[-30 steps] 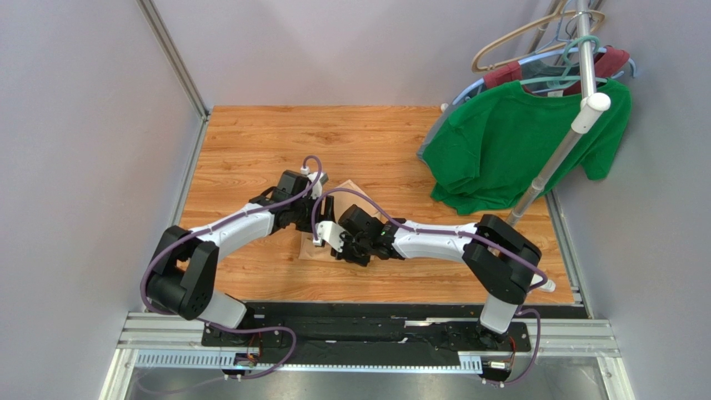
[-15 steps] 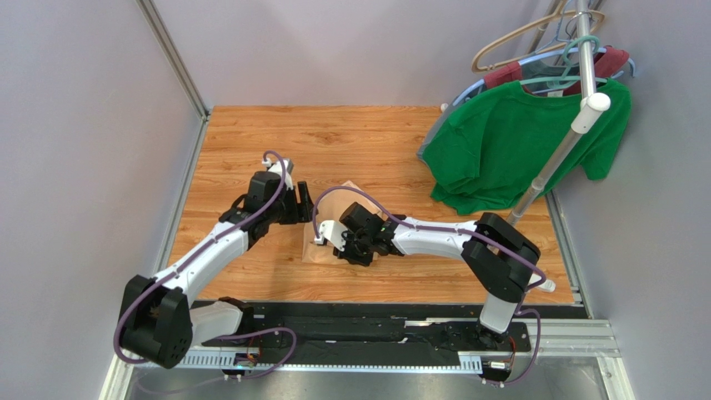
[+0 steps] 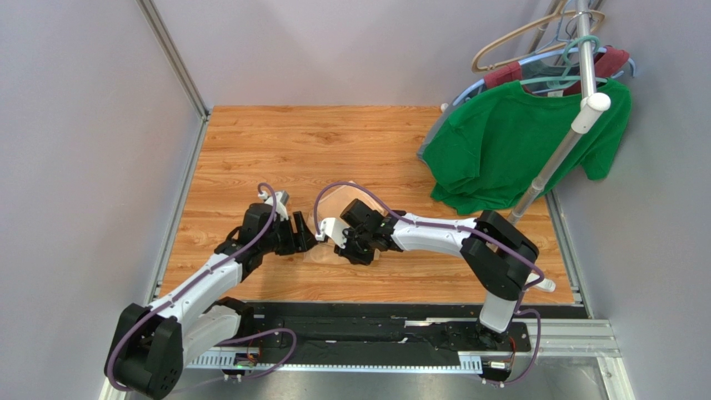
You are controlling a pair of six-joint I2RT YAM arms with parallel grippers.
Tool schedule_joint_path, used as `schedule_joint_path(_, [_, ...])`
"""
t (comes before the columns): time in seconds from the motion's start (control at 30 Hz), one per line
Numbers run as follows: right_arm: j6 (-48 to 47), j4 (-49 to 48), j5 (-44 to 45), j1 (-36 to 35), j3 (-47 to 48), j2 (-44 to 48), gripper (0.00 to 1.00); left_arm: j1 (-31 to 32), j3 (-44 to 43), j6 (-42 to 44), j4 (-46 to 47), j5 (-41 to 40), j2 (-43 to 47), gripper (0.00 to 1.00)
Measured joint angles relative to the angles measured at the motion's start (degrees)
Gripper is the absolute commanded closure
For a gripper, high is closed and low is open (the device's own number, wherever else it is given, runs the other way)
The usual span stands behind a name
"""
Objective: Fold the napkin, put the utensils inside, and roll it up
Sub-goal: Roll the napkin with the utensil
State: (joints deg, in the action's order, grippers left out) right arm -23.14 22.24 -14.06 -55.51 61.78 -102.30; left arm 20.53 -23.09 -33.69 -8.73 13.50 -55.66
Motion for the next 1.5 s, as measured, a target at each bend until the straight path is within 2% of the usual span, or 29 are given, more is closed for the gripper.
schedule_joint_path(0.1, [0.17,0.02,-0.11,0.09,0.0,0.0,0.92,0.0,0.0,-0.59,2.23,0.92,-2.16,0.32])
schedule_joint_path(0.23, [0.35,0.04,-0.15,0.11,0.0,-0.02,0.93,0.0,0.0,-1.07,4.13,1.51,-5.14,0.46])
schedule_joint_path(0.3, [0.48,0.02,-0.22,0.17,0.0,-0.04,0.93,0.0,0.0,-1.11,4.37,1.51,-5.75,0.47])
schedule_joint_path(0.47, [0.85,0.48,-0.52,0.35,0.48,-0.39,0.95,0.0,0.0,-1.11,4.9,1.66,-6.08,0.48])
schedule_joint_path(0.63, [1.03,0.68,-0.94,0.59,0.66,-0.57,0.96,0.0,0.2,-0.9,5.57,3.41,-7.39,0.39])
schedule_joint_path(0.8, [1.38,0.87,-1.25,0.85,0.87,-0.7,0.97,0.0,2.16,-0.7,6.71,4.04,-3.69,0.4])
schedule_joint_path(1.03, [1.92,0.92,-1.38,0.96,0.98,-0.81,0.98,0.0,2.21,-0.04,7.67,4.48,-6.84,0.51])
schedule_joint_path(1.07, [1.97,0.92,-1.44,0.96,0.98,-0.83,0.98,0.0,2.21,0.07,7.65,4.48,-7.63,0.53])
schedule_joint_path(1.1, [2.01,0.94,-1.46,0.96,1.01,-0.83,0.98,0.0,2.21,0.15,7.65,4.42,-7.93,0.63])
schedule_joint_path(1.3, [2.49,1.4,-1.57,1.14,1.53,-1.22,0.99,0.0,0.85,0.35,4.63,1.75,-8.09,0.81])
schedule_joint_path(1.5, [3.02,1.75,-2.14,1.44,2.08,-1.6,1.0,0.02,-0.28,-0.04,1.7,0.31,-8.46,0.83])
